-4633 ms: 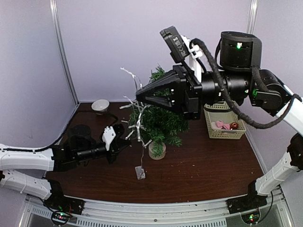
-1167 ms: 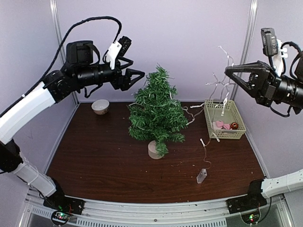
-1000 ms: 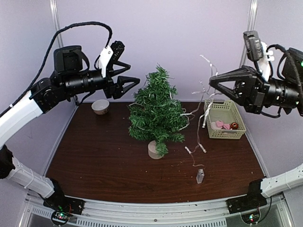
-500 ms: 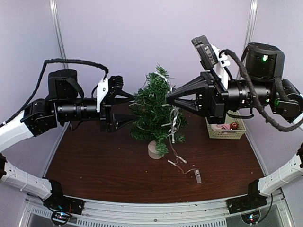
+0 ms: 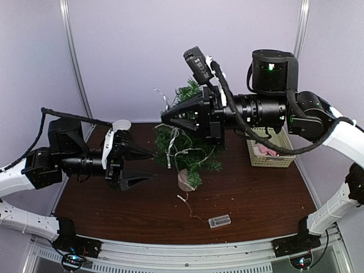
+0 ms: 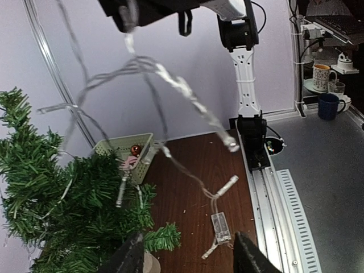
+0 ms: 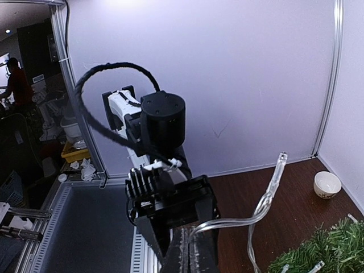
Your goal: Decorate the small christmas tree
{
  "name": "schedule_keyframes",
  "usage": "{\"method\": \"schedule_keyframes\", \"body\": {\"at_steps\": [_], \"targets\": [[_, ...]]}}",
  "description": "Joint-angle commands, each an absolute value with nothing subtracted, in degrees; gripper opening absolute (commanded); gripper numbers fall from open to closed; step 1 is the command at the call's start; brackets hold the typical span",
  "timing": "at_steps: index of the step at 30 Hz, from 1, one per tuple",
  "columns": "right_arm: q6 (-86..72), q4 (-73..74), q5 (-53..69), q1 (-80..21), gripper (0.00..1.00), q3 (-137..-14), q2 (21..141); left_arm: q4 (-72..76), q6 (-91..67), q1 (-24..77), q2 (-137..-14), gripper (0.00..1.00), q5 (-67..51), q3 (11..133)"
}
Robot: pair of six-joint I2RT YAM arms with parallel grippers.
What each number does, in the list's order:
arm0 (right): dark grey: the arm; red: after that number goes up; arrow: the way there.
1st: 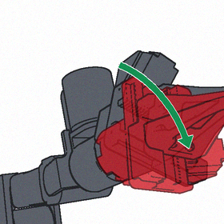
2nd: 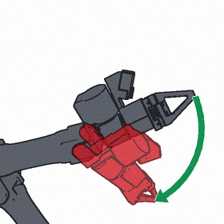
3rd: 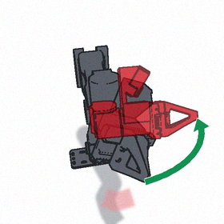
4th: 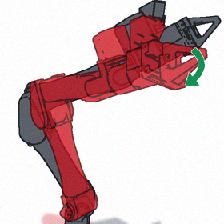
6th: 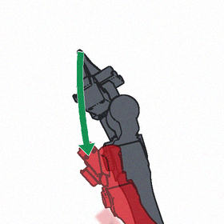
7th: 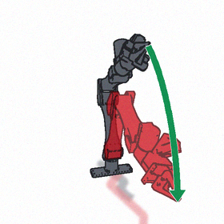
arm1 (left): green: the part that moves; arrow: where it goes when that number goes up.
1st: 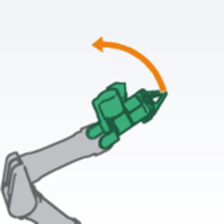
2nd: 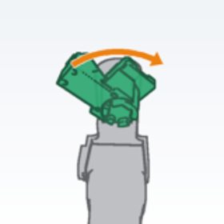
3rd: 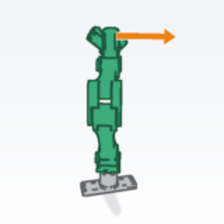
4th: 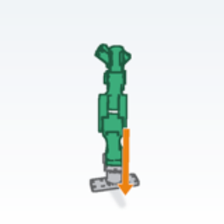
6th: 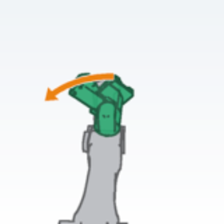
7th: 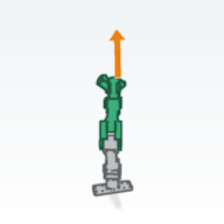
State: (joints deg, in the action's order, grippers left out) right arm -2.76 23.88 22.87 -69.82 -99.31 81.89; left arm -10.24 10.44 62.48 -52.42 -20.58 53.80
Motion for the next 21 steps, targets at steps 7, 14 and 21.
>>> {"method": "schedule_keyframes", "body": {"at_steps": [7,14,21], "targets": [[-3.9,17.2,24.4,-68.4,0.0,-104.8,87.7,4.6,5.6,66.3,-53.3,0.63,-16.1,48.9],[-5.0,15.5,26.5,-68.3,0.0,-105.8,89.9,11.3,1.0,66.2,-53.0,0.6,-12.4,46.5],[-5.5,14.3,27.0,-67.7,0.0,-105.9,91.3,11.9,-1.9,66.2,-52.8,0.23,-13.2,46.0]]}}
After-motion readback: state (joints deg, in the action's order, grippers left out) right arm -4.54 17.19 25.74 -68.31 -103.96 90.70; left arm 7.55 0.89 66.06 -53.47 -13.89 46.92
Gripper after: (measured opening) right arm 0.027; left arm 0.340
